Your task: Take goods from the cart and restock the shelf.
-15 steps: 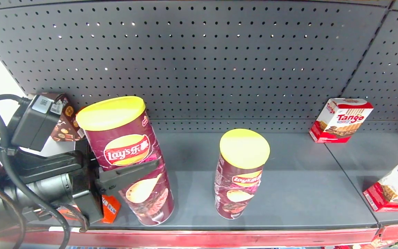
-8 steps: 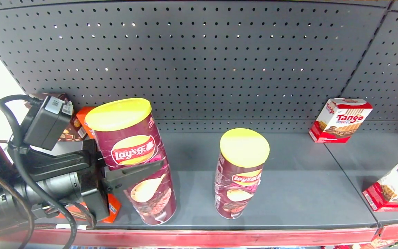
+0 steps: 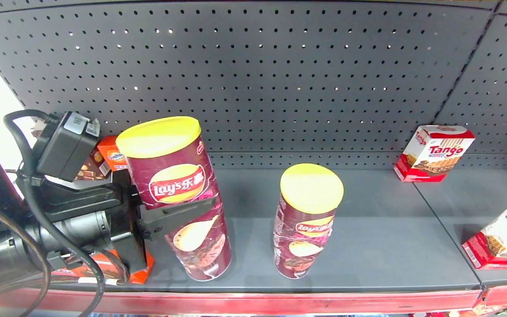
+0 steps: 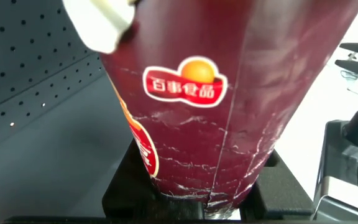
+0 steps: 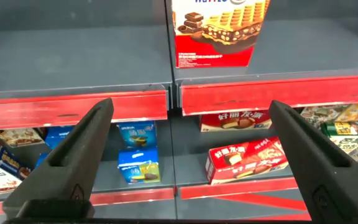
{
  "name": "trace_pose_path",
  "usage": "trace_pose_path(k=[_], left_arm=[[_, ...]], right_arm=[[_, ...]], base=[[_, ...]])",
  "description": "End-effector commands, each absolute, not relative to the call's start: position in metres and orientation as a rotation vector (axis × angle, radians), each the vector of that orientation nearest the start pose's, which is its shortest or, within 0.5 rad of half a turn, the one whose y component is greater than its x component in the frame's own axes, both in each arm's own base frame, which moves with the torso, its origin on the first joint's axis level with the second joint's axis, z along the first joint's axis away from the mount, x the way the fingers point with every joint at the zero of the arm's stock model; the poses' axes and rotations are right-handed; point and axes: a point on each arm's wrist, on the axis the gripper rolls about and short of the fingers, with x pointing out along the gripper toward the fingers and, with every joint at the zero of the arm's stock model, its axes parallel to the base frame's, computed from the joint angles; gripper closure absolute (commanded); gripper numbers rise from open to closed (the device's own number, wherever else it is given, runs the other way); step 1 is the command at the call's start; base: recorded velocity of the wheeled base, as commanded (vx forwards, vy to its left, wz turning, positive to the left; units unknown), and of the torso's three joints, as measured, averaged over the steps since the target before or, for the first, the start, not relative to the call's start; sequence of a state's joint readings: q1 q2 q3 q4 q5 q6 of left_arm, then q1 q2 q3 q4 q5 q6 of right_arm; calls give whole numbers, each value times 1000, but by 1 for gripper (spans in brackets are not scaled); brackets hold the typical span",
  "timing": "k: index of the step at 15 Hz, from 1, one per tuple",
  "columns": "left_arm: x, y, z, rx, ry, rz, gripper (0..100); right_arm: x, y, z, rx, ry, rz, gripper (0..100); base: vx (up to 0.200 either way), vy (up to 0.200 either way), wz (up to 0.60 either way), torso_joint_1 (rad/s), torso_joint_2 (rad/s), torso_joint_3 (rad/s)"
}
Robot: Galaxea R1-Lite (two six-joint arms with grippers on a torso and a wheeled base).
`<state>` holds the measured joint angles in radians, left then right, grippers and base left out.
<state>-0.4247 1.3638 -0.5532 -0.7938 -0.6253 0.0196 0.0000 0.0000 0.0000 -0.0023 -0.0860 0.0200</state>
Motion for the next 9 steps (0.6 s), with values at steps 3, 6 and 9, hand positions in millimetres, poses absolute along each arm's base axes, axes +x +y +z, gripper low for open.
trace_pose_path(k=[3,6,9], left_arm=[[198,-108,229,19,-27,-1063,100],[207,-112,225,64,-13,-1030,100],[236,-117,208,98,51,-1009,100]], right_arm=[[-23,-2,76,20,-1,-86,0],[-23,-2,76,20,-1,-86,0],[-23,-2,76,20,-1,-86,0]], base=[[0,0,0,0,0,0],[0,0,0,0,0,0],[0,0,0,0,0,0]])
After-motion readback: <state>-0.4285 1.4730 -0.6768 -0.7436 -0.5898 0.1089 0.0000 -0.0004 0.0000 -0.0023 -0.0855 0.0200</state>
